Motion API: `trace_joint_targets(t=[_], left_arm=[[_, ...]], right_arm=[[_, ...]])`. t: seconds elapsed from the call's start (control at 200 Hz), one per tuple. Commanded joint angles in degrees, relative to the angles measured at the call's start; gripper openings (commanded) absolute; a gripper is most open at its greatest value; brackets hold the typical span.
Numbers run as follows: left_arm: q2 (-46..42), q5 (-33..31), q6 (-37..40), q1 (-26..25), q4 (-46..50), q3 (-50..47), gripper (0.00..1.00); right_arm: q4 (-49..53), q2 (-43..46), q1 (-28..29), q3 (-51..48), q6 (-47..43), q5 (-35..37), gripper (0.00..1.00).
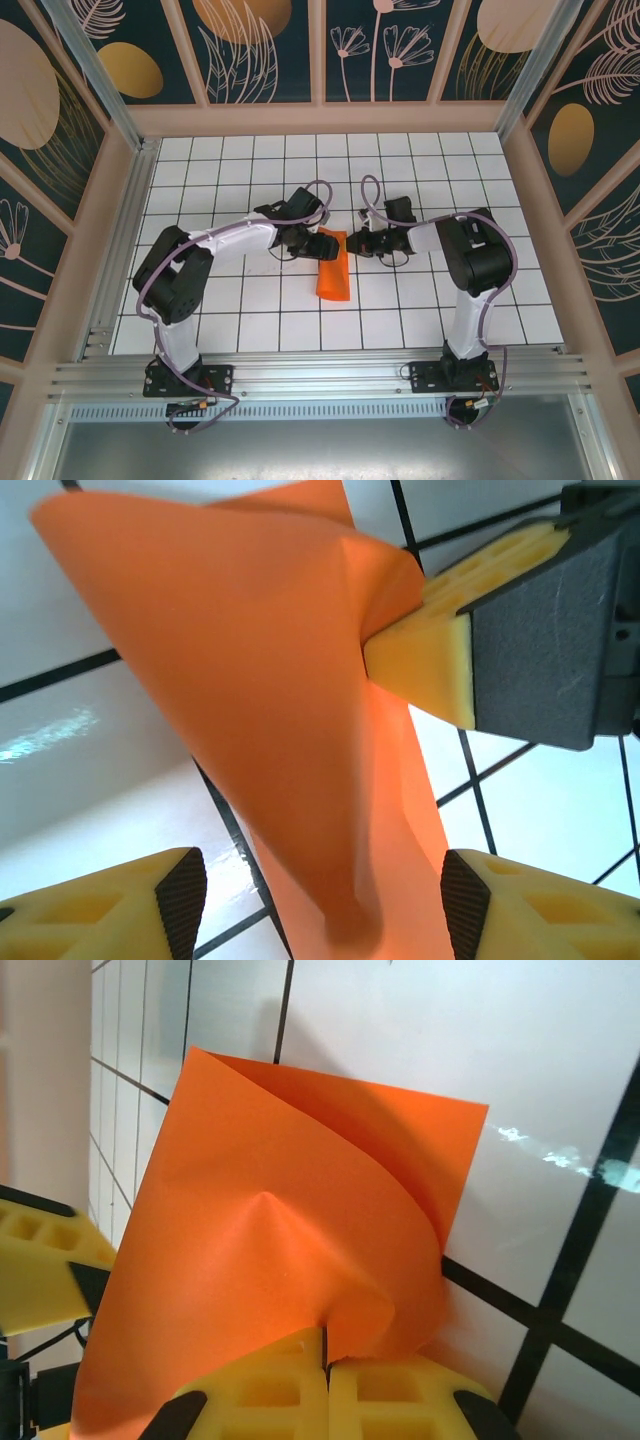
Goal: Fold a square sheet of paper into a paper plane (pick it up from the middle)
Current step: Hold the square sheet of paper at the center of the table.
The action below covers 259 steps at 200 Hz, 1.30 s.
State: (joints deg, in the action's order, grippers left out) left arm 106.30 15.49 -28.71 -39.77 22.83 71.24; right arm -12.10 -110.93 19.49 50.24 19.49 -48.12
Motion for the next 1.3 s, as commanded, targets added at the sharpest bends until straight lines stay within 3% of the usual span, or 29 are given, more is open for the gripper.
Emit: trace_joint_targets(t=[0.0, 0.24, 0.5, 0.61, 1.001, 1.291], left_arm=[[-1.4, -4.0, -3.7, -0.1, -0.4, -1.6, 0.65], [-0.3, -6.1, -7.3, -0.1, -1.8, -3.6, 0.6], [0.1, -0.6, -9.3, -0.1, -5.5, -6.5, 0.58], [-1.7, 0.3, -10.5, 0.2, -7.8, -6.7, 0.62], [-6.2, 15.7, -29.7, 7.8, -38.5, -22.9, 0.66], [-0.8, 17.0, -31.2, 8.5, -43.2, -21.3, 0.61]], right_arm=[[4.5, 2.0, -0.3, 1.9, -3.6, 2.8, 0.05], [6.9, 1.7, -0.3, 3.9, -5.0, 4.0, 0.05], [8.6, 0.6, -0.3, 6.0, -5.6, 3.9, 0.05], [10.4, 0.3, -0.3, 6.7, -6.9, 2.8, 0.06], [12.2, -1.4, -0.3, 7.2, -8.6, 1.7, 0.06], [12.3, -1.8, -0.3, 7.2, -8.6, 1.6, 0.06]])
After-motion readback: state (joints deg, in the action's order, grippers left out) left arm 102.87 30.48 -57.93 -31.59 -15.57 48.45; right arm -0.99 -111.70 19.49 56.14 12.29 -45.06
